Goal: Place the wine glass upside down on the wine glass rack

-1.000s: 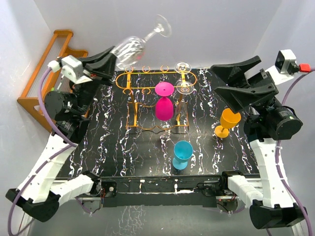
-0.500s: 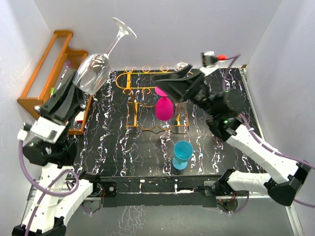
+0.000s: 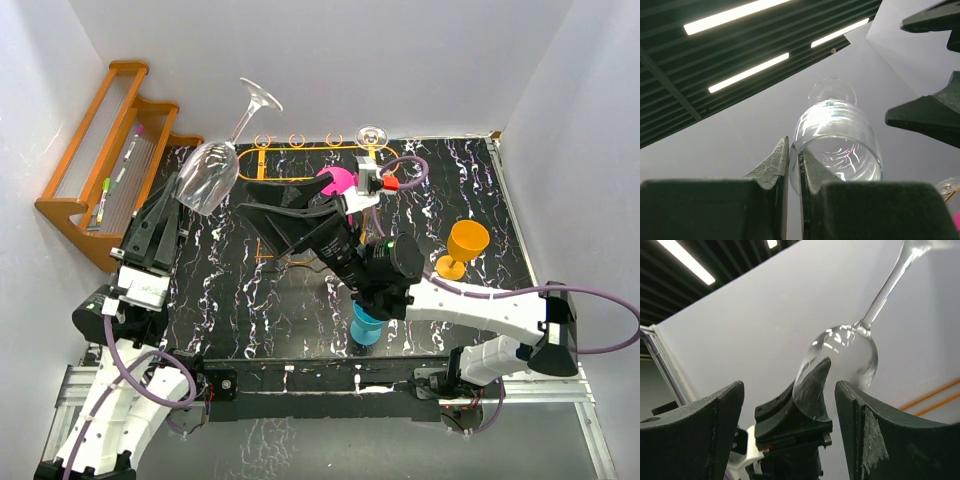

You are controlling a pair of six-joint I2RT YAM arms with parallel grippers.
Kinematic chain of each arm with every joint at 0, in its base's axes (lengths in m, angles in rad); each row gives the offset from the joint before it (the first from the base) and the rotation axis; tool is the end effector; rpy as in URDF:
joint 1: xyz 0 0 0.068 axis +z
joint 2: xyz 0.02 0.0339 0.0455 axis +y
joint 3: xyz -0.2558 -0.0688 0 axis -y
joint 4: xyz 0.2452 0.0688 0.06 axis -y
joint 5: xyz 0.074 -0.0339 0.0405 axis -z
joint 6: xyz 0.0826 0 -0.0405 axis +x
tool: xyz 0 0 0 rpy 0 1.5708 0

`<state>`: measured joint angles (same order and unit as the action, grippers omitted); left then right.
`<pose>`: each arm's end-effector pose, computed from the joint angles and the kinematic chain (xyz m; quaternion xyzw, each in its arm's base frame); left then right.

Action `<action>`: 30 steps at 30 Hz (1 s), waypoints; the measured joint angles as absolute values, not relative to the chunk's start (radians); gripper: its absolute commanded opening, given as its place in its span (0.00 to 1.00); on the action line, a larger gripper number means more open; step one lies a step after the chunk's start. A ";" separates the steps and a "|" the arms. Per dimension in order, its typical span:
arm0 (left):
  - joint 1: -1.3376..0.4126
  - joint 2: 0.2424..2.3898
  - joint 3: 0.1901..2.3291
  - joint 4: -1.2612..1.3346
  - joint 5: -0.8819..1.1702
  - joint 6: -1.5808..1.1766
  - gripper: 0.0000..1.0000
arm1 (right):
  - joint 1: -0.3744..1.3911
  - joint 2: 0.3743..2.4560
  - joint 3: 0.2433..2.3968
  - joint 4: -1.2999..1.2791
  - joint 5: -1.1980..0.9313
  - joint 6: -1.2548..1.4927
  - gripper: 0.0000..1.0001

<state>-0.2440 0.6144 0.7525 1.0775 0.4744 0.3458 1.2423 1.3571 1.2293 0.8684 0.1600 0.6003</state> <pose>0.0849 -0.0600 0.4924 0.2712 0.0971 0.0072 0.9576 0.1194 0.3094 0.4967 -0.0574 0.4045 0.7069 0.5773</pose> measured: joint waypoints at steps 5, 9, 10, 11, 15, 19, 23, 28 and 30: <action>-0.244 0.580 0.717 1.098 0.477 0.373 0.00 | 1.256 1.395 1.229 1.006 0.257 0.524 0.77; -0.244 0.569 0.701 1.118 0.486 0.384 0.00 | 1.255 1.430 1.246 1.039 0.321 0.483 0.77; -0.244 0.569 0.699 1.121 0.488 0.385 0.00 | 1.255 1.445 1.260 1.045 0.337 0.471 0.77; -0.244 0.568 0.696 1.123 0.490 0.386 0.00 | 1.256 1.455 1.271 1.048 0.346 0.466 0.77; -0.244 0.567 0.684 1.126 0.505 0.387 0.00 | 1.256 1.493 1.308 1.057 0.372 0.440 0.76; -0.244 0.562 0.670 1.126 0.518 0.390 0.00 | 1.256 1.499 1.312 1.061 0.391 0.422 0.69; -0.244 0.559 0.667 1.126 0.532 0.394 0.00 | 1.246 1.499 1.315 1.067 0.402 0.422 0.61; -0.244 0.549 0.664 1.126 0.543 0.402 0.00 | 1.206 1.499 1.315 1.066 0.394 0.476 0.50; -0.244 0.544 0.660 1.126 0.547 0.406 0.00 | 1.185 1.499 1.315 1.066 0.389 0.507 0.46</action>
<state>-0.2440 0.5442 0.6598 1.1263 0.5468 0.4065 1.1847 1.4990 1.3148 1.0664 0.3885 0.5068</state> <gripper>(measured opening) 0.051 0.513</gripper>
